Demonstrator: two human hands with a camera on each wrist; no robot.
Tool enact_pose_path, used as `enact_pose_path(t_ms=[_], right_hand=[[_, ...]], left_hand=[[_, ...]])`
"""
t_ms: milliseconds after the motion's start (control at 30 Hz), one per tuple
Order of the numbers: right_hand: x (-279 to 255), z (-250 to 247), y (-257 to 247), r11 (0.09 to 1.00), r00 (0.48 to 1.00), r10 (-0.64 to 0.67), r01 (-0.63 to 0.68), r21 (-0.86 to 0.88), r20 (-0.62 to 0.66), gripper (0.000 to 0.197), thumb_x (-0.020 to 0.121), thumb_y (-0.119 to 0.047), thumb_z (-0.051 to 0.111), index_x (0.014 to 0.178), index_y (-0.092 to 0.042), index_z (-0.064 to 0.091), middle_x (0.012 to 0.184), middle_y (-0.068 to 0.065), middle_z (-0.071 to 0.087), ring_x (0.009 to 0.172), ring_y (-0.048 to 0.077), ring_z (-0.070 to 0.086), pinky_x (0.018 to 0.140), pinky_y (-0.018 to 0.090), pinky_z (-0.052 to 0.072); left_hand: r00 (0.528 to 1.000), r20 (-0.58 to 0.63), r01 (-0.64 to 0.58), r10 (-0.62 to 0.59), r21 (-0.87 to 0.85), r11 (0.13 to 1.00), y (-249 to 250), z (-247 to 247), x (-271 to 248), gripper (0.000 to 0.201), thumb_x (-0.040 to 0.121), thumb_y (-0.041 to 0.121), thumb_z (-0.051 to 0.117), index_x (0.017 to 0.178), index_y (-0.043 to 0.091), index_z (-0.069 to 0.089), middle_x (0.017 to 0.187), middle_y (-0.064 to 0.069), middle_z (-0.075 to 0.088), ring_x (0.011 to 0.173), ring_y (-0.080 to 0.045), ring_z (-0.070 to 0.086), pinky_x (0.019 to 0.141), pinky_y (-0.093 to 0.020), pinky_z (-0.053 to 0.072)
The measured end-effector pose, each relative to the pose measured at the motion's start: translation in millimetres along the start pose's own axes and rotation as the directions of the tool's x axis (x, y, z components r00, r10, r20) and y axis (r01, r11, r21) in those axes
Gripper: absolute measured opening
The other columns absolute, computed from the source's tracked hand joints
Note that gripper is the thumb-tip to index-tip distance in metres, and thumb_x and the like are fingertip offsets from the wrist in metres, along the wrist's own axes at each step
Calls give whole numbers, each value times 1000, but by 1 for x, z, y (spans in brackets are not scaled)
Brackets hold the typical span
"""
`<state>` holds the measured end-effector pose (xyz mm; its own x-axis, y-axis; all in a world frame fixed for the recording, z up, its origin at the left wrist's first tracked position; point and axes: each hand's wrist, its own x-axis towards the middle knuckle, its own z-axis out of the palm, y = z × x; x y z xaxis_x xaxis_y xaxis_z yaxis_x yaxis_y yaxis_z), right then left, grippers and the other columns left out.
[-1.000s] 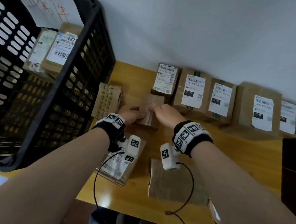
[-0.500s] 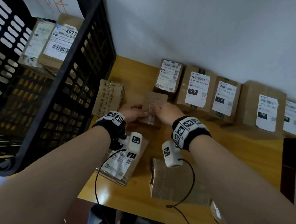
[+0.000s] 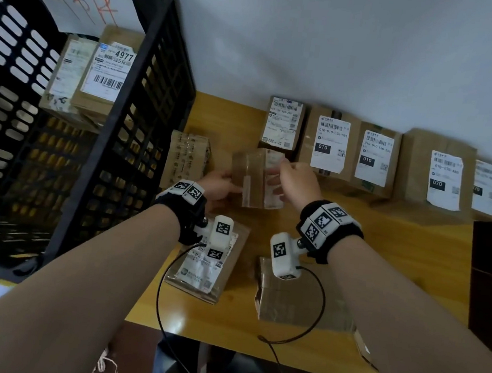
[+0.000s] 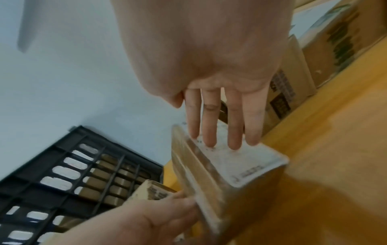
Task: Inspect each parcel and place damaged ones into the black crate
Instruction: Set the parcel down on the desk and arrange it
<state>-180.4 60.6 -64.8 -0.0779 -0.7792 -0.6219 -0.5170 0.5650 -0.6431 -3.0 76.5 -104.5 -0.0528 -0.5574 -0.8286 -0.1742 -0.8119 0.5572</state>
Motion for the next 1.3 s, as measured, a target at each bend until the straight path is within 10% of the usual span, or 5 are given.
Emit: enact_pose_path(t_ms=[467,600,833,1067,1300], right_hand=[[2,-8,-19,928,979,-129,176,-329,161,54,112,-40,31,103,-2,69,82,15,64,74,28,60,71,37,48],[-2,-4,-11,808,959,26,145,-571,281,72,111,-52,10,140,-7,58,137,25,60,126,38,58,112,44,41],[5,-1,-14,791,946,44,164,-590,322,52,114,-35,17,156,-12,37,136,23,60,123,36,59,95,38,48],[9,-11,-10,787,941,-80,262,-558,329,58,111,-46,30,100,-6,70,93,12,67,85,26,64,72,33,49],[11,-21,11,917,997,-78,76,-392,11,41,109,-42,39,105,-10,64,87,4,66,75,20,65,64,31,48]], left_hand=[[996,-90,-9,14,52,999,7,11,9,45,92,23,78,134,15,63,105,-8,70,97,-23,66,92,-42,59],[998,-55,-19,23,76,997,5,12,13,39,95,20,75,132,13,66,116,-6,72,112,-27,68,102,-44,56],[999,-35,-18,17,-29,999,1,13,12,35,97,14,71,132,12,66,111,-6,72,98,-22,69,89,-36,57],[998,-62,-1,-4,-79,997,5,21,4,41,102,10,64,142,6,56,133,-14,66,114,-26,65,79,-29,56],[989,-150,1,-19,-121,993,3,15,8,36,103,4,59,139,3,60,127,-10,68,98,-20,65,55,-22,52]])
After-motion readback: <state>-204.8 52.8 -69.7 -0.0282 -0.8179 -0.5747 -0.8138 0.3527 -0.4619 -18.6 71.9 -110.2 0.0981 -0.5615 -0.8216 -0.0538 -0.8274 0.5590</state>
